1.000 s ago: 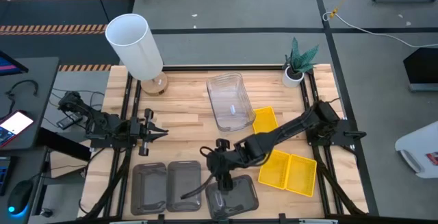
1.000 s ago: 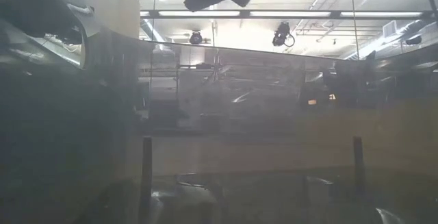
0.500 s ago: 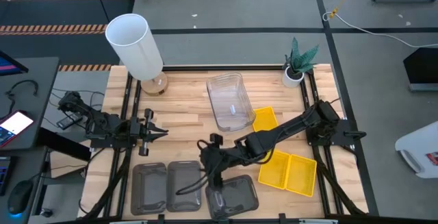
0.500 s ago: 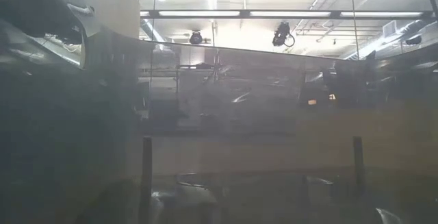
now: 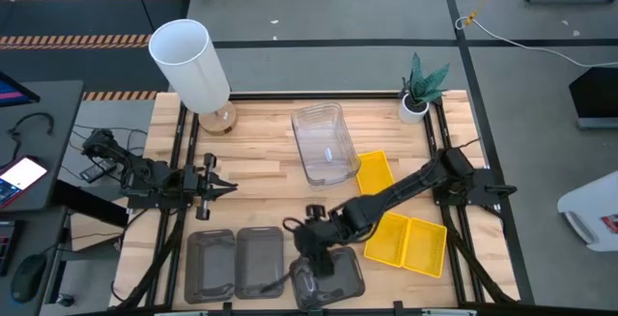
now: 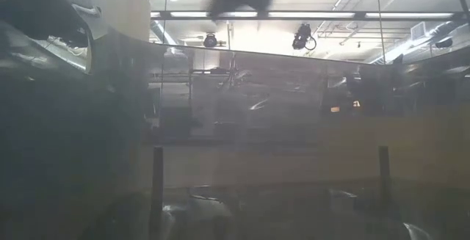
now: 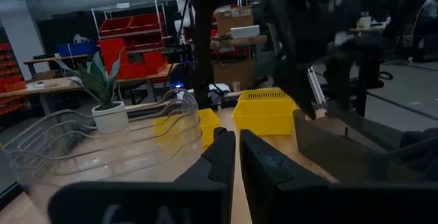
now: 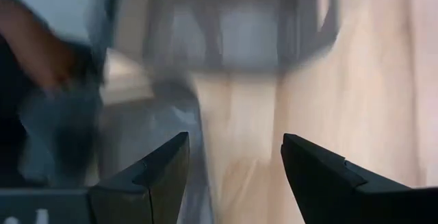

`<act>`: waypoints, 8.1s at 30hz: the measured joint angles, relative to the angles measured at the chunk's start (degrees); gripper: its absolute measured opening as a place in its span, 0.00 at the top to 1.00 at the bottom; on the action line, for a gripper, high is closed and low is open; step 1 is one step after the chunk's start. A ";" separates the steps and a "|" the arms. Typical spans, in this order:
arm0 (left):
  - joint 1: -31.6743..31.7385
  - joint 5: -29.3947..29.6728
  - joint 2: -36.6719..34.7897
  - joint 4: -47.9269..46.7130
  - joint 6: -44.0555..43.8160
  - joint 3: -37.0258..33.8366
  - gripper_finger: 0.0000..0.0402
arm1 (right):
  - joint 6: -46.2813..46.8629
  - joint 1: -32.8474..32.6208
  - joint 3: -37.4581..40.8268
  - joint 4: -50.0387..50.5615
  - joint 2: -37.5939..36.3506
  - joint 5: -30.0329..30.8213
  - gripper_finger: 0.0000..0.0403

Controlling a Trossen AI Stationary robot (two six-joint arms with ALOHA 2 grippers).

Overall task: Stack baskets by color
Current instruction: Stack the right black bin on the top of the middle black bin

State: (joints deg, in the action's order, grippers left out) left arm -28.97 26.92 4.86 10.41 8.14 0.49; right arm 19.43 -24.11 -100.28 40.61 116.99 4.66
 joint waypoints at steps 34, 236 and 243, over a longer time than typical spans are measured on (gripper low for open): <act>-0.02 0.00 0.00 0.04 0.00 0.00 0.93 | -6.13 -0.13 5.99 4.65 2.10 1.50 0.97; -7.43 -27.87 84.65 -72.68 -41.41 96.37 1.00 | -25.93 33.46 5.04 6.54 -33.66 -26.52 0.40; -10.97 -30.92 86.24 -72.69 -53.19 96.39 0.99 | -26.26 34.60 5.04 7.36 -33.83 -26.59 0.40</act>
State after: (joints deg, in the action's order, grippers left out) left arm -39.94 -4.01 91.10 -62.27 -45.05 96.89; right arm -6.83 10.49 -95.24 47.97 83.15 -21.93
